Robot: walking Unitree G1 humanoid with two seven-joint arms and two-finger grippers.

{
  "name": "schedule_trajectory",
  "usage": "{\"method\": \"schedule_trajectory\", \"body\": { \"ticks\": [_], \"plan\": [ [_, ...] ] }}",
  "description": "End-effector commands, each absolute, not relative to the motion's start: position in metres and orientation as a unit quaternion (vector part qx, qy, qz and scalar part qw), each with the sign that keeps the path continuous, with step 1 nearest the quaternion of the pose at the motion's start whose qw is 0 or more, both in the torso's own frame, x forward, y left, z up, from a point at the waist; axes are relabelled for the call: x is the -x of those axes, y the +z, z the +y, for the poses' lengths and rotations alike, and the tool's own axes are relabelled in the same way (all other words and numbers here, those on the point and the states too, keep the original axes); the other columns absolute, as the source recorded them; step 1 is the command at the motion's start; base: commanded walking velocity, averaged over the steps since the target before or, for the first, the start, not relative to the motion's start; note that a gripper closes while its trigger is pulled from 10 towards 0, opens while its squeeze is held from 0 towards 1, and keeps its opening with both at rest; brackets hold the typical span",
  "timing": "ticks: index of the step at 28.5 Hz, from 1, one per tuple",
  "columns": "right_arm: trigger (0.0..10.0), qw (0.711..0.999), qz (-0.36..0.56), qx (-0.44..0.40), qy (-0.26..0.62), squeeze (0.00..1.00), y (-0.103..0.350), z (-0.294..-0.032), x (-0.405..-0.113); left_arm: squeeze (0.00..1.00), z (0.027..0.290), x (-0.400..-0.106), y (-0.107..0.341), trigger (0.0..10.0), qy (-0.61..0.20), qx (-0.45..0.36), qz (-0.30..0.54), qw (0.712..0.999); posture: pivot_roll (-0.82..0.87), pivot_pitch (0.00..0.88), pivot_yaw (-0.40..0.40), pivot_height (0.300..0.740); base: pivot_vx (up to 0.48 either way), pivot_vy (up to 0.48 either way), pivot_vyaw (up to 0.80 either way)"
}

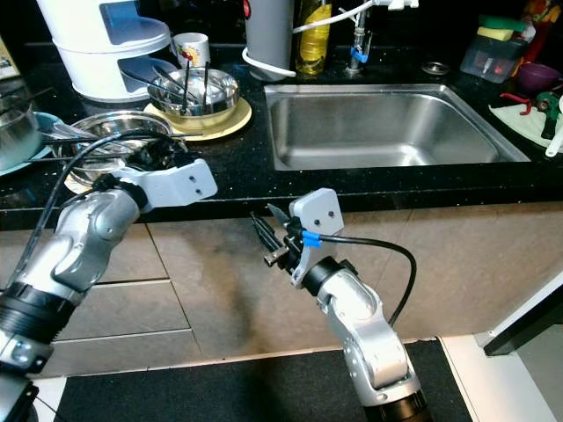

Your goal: Kitchen organization

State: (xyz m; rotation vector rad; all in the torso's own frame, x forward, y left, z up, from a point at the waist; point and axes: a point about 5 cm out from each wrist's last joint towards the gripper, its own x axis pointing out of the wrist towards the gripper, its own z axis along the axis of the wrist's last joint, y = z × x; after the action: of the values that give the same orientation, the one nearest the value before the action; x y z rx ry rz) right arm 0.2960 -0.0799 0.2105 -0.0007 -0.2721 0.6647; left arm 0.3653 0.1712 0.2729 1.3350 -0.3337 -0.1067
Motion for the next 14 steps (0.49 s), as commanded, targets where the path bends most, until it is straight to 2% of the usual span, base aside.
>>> {"method": "schedule_trajectory", "body": {
  "ticks": [1, 2, 5, 6, 10, 11, 12, 13, 14],
  "plan": [
    [10.0, 0.936, -0.136, 0.006, 0.326, 0.0, 0.2084, -0.08, -0.2939, 0.0, 0.1688, -0.3632, 0.2666, 10.0, -0.06, -0.621, -0.148, 0.768, -0.08, 0.168, -0.029, 0.74, 0.0, 0.0, 0.0],
    [10.0, 0.936, -0.135, 0.005, 0.326, 0.0, 0.2079, -0.0799, -0.2936, 0.0, 0.1682, -0.363, 0.2662, 8.7, -0.061, -0.62, -0.148, 0.768, -0.08, 0.167, -0.029, 0.74, 0.0, 0.0, 0.0],
    [10.0, 0.936, -0.134, 0.003, 0.325, 0.0, 0.2076, -0.0799, -0.2934, 0.0, 0.1677, -0.3628, 0.2662, 8.9, -0.061, -0.62, -0.148, 0.768, -0.08, 0.167, -0.029, 0.74, 0.0, 0.0, 0.0],
    [10.0, 0.937, -0.133, -0.001, 0.323, 0.0, 0.2069, -0.0802, -0.2934, 0.0, 0.1675, -0.3629, 0.2663, 10.0, -0.061, -0.62, -0.148, 0.768, -0.08, 0.171, -0.028, 0.74, 0.0, 0.0, 0.0],
    [10.0, 0.937, -0.133, -0.003, 0.322, 0.0, 0.2065, -0.0804, -0.2935, 0.0, 0.1678, -0.3631, 0.2664, 10.0, -0.061, -0.619, -0.146, 0.769, -0.08, 0.171, -0.028, 0.74, 0.0, 0.0, 0.0],
    [10.0, 0.938, -0.132, -0.004, 0.322, 0.0, 0.2063, -0.0805, -0.2936, 0.0, 0.1682, -0.3631, 0.2665, 8.2, -0.061, -0.619, -0.146, 0.769, -0.08, 0.171, -0.028, 0.74, 0.0, 0.0, 0.0],
    [10.0, 0.938, -0.132, -0.005, 0.321, 0.0, 0.2059, -0.0807, -0.2936, 0.0, 0.1688, -0.363, 0.2667, 3.4, -0.062, -0.618, -0.146, 0.77, -0.08, 0.171, -0.028, 0.74, 0.0, 0.0, 0.0],
    [10.0, 0.938, -0.132, -0.005, 0.321, 0.0, 0.2059, -0.0807, -0.2936, 0.0, 0.1688, -0.363, 0.2667, 3.4, -0.062, -0.618, -0.146, 0.77, -0.08, 0.171, -0.028, 0.74, 0.0, 0.0, 0.0],
    [10.0, 0.938, -0.131, -0.007, 0.32, 0.0, 0.2057, -0.0809, -0.2937, 0.0, 0.1695, -0.3631, 0.2674, 0.0, -0.062, -0.617, -0.146, 0.771, -0.08, 0.178, -0.029, 0.74, 0.0, 0.0, 0.0]
  ]
}}
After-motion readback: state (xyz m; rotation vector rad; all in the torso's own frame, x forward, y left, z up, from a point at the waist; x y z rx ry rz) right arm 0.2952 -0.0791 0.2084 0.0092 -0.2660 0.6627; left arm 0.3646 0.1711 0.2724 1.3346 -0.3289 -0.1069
